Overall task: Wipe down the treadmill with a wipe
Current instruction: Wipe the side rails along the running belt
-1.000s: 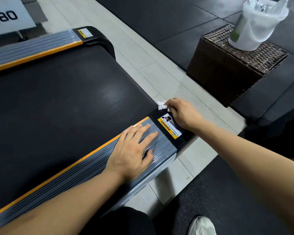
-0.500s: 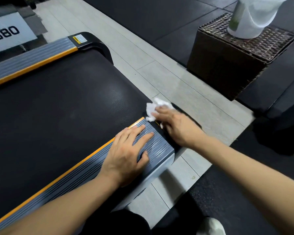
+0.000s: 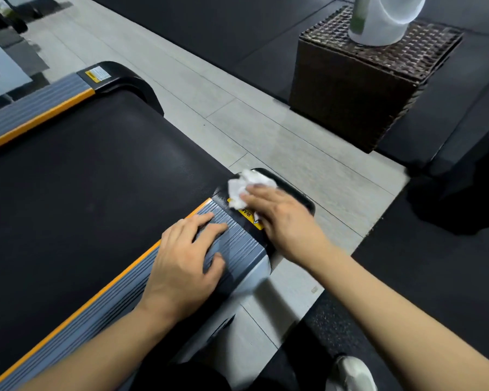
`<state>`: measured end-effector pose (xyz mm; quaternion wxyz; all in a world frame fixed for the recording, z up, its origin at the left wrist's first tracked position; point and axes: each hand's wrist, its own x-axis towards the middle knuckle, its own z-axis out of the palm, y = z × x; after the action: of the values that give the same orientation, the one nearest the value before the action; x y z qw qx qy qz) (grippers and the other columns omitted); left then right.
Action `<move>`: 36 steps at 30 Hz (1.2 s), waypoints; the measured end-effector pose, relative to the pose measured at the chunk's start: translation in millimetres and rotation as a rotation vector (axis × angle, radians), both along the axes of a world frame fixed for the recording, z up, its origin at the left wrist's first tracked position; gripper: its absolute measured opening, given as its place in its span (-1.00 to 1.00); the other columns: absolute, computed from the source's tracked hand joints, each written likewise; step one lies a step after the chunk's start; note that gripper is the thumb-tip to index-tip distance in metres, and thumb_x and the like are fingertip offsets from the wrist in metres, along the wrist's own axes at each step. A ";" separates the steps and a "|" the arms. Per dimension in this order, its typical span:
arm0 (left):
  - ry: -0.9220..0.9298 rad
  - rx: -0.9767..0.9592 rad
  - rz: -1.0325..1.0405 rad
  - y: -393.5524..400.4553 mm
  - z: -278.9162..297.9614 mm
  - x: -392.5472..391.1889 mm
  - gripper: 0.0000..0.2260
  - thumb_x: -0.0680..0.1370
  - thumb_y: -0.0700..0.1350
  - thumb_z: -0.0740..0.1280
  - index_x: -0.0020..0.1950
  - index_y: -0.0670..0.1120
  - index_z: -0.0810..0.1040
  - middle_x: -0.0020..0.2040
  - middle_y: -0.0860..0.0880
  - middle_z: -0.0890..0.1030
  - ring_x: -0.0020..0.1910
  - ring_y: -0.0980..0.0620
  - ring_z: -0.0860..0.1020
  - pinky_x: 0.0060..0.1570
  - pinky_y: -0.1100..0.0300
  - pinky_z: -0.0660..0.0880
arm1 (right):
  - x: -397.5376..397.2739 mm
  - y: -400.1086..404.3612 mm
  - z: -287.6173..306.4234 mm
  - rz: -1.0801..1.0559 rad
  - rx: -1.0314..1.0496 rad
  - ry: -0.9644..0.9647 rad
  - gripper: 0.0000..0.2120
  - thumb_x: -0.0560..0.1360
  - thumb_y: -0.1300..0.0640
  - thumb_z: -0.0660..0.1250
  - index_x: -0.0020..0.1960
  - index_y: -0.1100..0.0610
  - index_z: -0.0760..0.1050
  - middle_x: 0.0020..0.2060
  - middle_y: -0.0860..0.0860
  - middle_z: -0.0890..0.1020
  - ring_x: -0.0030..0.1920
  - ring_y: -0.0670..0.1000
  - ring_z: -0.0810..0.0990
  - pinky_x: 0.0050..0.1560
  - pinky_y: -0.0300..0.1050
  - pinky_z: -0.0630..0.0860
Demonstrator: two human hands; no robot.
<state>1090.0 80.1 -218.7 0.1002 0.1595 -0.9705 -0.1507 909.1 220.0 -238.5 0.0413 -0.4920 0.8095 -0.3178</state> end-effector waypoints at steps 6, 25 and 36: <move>0.069 -0.038 0.071 9.7 0.2 -13.8 -0.66 0.49 -0.07 0.23 0.24 0.00 0.57 0.24 0.03 0.50 0.18 -0.06 0.48 0.25 0.08 0.30 | 34.6 19.6 -7.3 0.066 -0.061 -0.004 -0.59 0.57 0.13 0.14 0.33 0.16 0.59 0.33 0.06 0.59 0.38 0.07 0.50 0.44 -0.04 0.35; 0.076 0.059 -0.124 30.8 -0.1 -85.3 -0.74 0.51 -0.20 0.22 0.15 -0.10 0.59 0.14 0.03 0.57 0.14 -0.05 0.56 0.17 0.05 0.49 | -35.4 25.1 4.5 0.037 0.030 -0.273 -0.51 0.53 0.29 0.13 0.40 0.08 0.54 0.41 0.00 0.53 0.48 -0.04 0.40 0.51 -0.11 0.27; 0.051 0.079 -0.101 32.9 -1.7 -84.6 -0.69 0.55 -0.09 0.21 0.17 -0.12 0.66 0.29 0.01 0.58 0.32 0.07 0.50 0.44 -0.11 0.39 | -115.4 12.4 -17.7 -0.007 0.153 -0.629 -0.51 0.60 0.27 0.09 0.42 -0.07 0.51 0.30 -0.08 0.62 0.29 -0.05 0.55 0.24 -0.35 0.39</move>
<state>1005.4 113.0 -220.4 0.1110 0.1103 -0.9677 -0.1977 793.7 232.4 -256.2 0.3250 -0.3625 0.7803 -0.3925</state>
